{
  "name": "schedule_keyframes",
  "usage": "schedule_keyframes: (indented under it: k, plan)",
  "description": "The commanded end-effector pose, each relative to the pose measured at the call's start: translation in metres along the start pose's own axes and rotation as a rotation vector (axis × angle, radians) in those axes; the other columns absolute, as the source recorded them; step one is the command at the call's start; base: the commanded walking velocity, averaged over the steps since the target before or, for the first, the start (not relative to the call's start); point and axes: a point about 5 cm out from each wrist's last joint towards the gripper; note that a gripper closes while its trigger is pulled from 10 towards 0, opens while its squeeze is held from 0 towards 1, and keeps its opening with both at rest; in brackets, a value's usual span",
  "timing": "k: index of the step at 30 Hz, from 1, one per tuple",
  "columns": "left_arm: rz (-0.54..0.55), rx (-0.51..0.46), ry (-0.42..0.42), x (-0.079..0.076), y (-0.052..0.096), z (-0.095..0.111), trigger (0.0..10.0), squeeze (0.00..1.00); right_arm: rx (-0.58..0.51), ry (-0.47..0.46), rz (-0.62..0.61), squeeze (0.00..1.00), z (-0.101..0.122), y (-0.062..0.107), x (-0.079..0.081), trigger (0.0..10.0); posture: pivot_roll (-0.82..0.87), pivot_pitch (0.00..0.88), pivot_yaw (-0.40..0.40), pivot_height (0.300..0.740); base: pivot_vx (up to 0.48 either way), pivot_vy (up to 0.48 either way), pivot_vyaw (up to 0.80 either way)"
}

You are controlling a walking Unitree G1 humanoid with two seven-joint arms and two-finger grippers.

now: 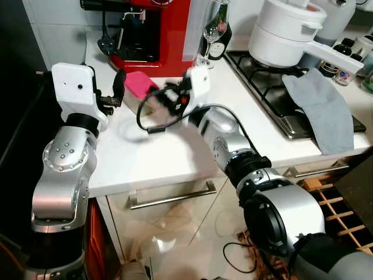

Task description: Restocking fridge

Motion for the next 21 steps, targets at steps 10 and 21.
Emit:
schedule_keyframes:
  k: [10,21]
  plan:
    - [0.002,0.005,-0.003,-0.017,-0.011,-0.007,10.0,0.00,-0.046,0.140,-0.275,1.00,-0.019,0.070,-0.044,10.0,0.11,0.000,-0.098,0.740,0.000,0.000,0.00]
    - [0.076,-0.030,0.052,-0.028,-0.012,-0.004,10.0,0.00,-0.021,0.183,-0.307,0.00,-0.024,0.085,-0.036,10.0,0.09,0.000,-0.104,0.740,0.000,-0.349,0.12]
Point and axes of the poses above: a point about 5 cm out from each wrist's last joint towards the gripper, its own y axis pointing back from the gripper into the wrist, its own z axis along the axis of the wrist's last joint, x = y × z, and after that the axes turned 8 degrees about -y, right-handed
